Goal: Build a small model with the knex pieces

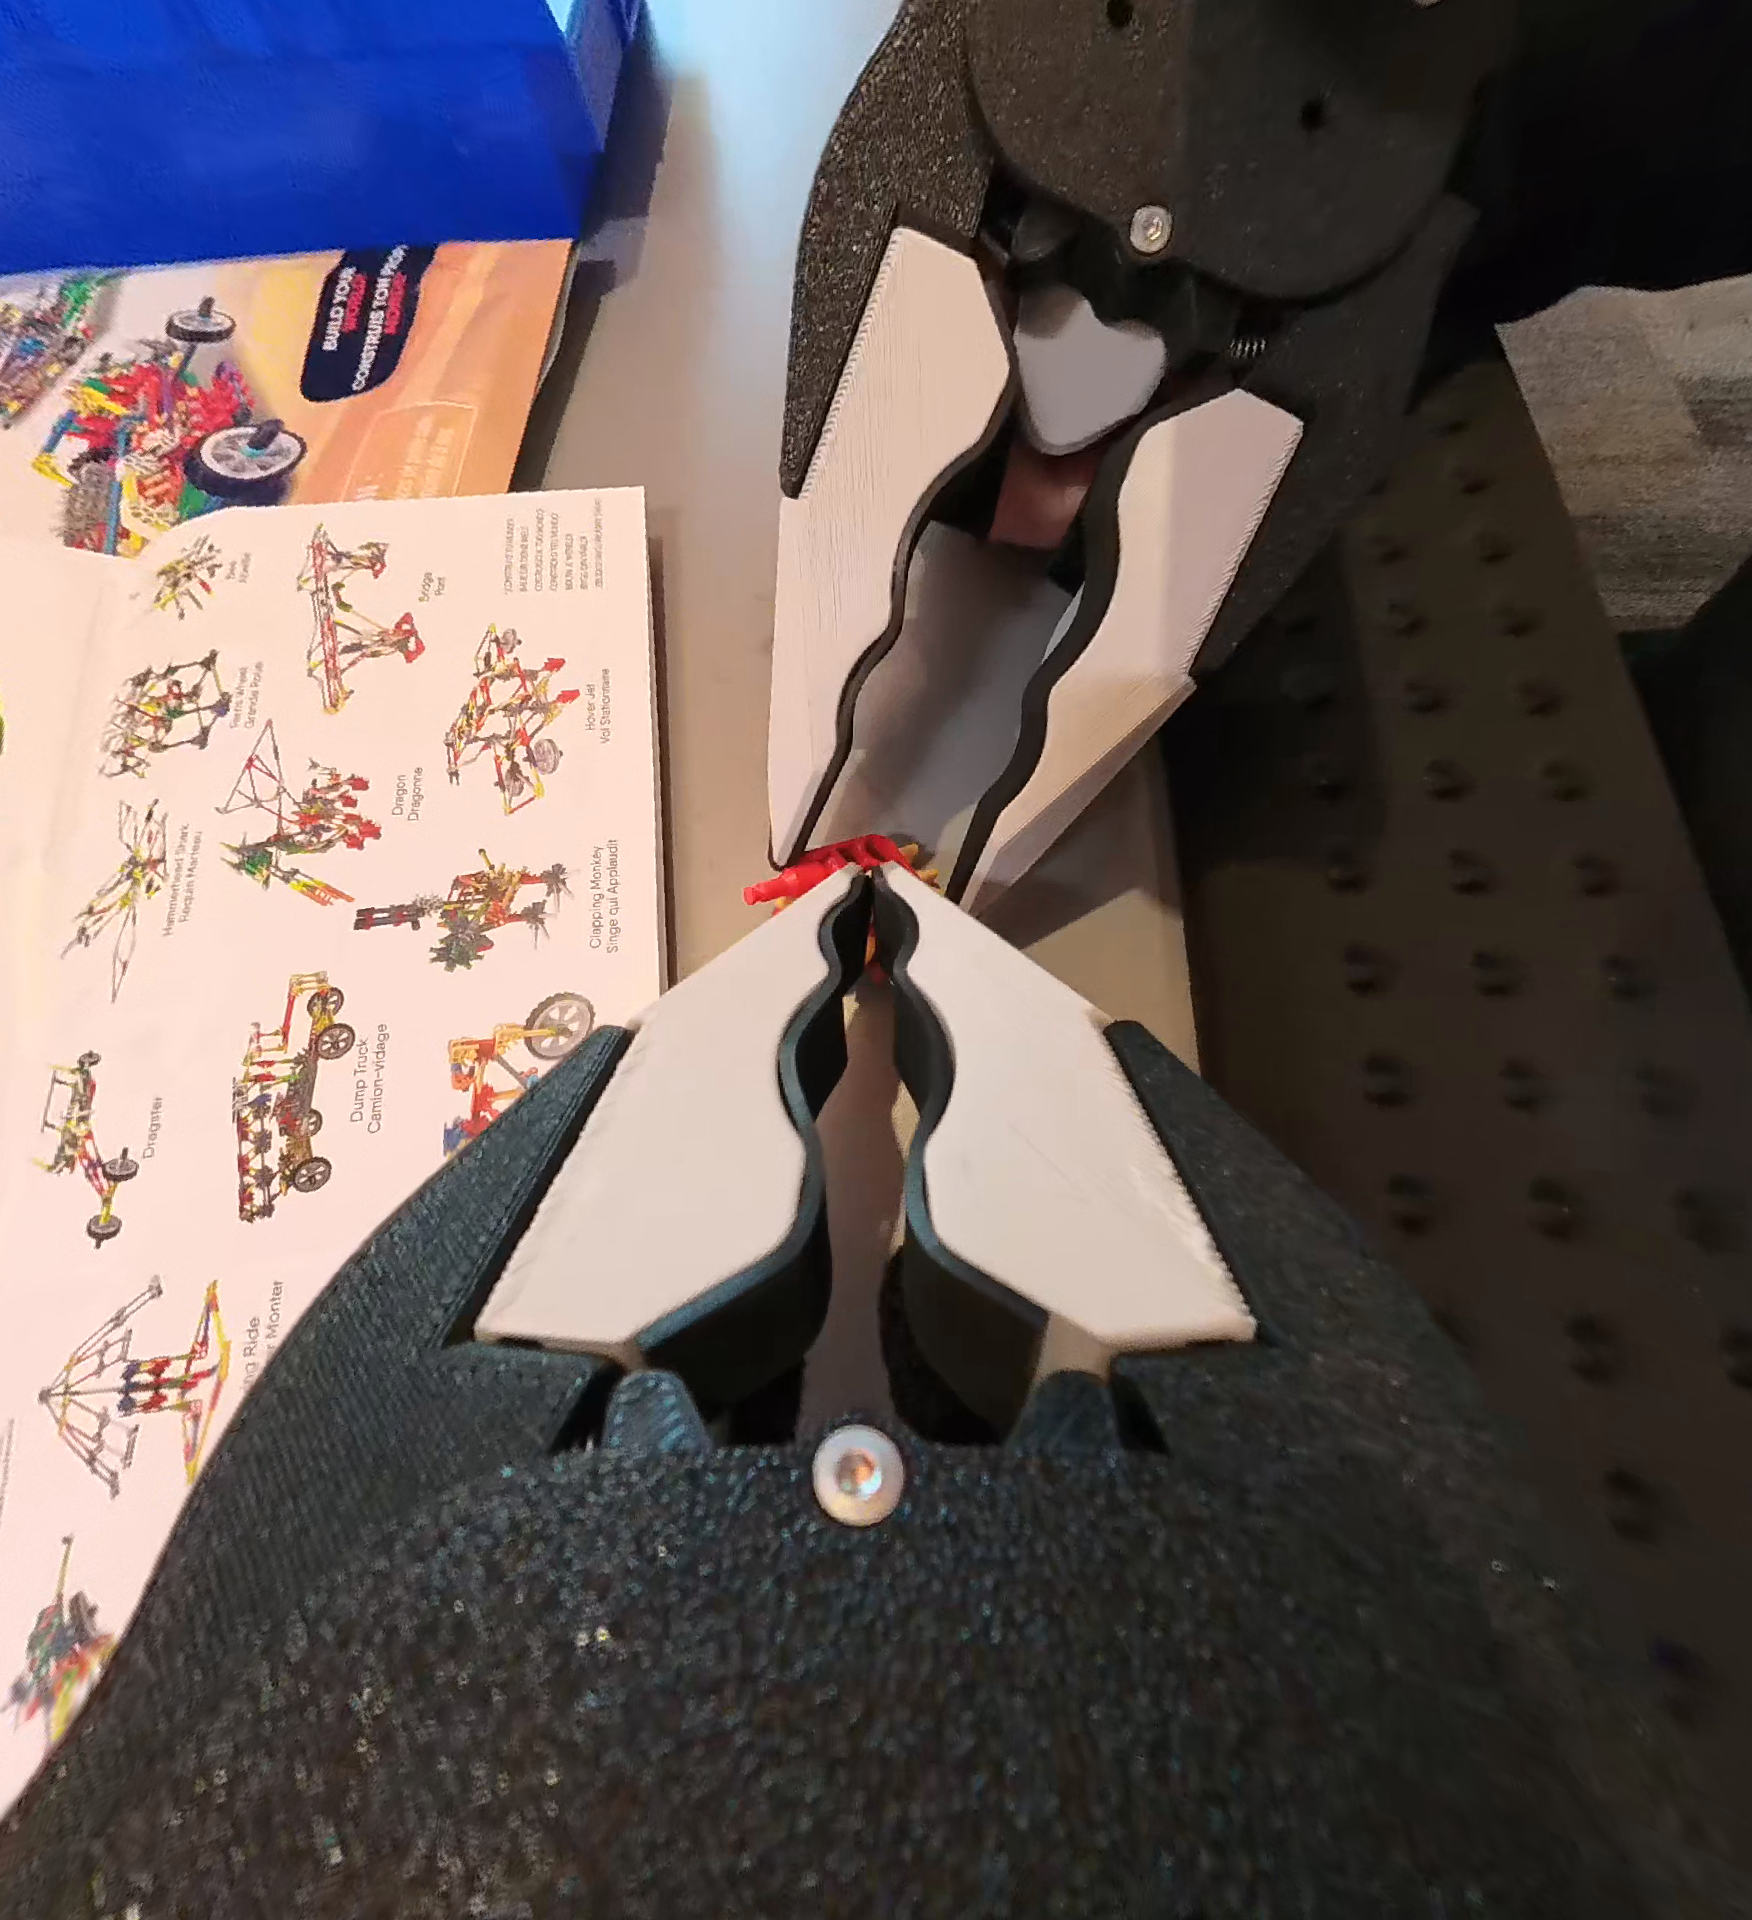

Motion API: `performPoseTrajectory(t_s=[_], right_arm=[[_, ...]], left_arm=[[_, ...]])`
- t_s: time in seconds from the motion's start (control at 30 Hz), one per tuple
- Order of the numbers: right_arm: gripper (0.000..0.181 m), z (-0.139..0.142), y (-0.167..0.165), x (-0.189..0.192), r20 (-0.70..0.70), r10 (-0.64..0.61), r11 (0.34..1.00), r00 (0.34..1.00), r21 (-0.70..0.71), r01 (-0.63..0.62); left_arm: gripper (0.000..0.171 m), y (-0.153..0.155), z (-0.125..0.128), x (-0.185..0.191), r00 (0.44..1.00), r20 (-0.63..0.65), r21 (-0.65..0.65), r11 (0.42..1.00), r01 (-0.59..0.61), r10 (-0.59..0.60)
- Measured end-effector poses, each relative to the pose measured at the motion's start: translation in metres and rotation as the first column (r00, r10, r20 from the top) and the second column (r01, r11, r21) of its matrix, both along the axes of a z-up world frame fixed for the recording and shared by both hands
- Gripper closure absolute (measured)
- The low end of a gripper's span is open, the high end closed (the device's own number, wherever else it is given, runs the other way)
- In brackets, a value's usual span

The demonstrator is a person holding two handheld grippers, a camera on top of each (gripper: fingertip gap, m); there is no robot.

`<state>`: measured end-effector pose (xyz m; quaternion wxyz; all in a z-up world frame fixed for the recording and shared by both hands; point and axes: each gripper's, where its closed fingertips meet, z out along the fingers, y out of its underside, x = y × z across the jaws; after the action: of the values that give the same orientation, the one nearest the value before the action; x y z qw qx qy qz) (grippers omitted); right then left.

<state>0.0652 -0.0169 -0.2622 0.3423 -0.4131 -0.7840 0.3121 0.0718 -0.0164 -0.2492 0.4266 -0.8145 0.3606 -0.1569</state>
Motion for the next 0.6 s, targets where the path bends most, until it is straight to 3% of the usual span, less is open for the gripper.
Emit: performPoseTrajectory(t_s=[0.33,0.43,0.53,0.6], right_arm=[[0.15,0.0,-0.001,-0.001,0.001,0.002,1.0,1.0,0.0,-0.002],[0.15,0.0,0.0,-0.001,0.003,0.001,1.0,1.0,-0.006,-0.001],[0.15,0.0,-0.001,-0.001,0.004,0.002,1.0,1.0,-0.006,-0.002],[0.15,0.0,-0.001,-0.001,0.002,0.003,1.0,1.0,-0.003,-0.003]], left_arm=[[0.171,0.0,0.0,-0.001,0.999,0.032,0.001,1.0,-0.012,0.012],[0.171,0.0,0.007,-0.013,0.998,0.03,-0.001,0.998,-0.063,0.063],[0.171,-0.006,-0.002,-0.012,0.995,0.04,-0.091,0.992,-0.093,0.096],[0.163,-0.006,-0.014,-0.016,0.99,0.009,-0.149,0.979,-0.141,0.144]])
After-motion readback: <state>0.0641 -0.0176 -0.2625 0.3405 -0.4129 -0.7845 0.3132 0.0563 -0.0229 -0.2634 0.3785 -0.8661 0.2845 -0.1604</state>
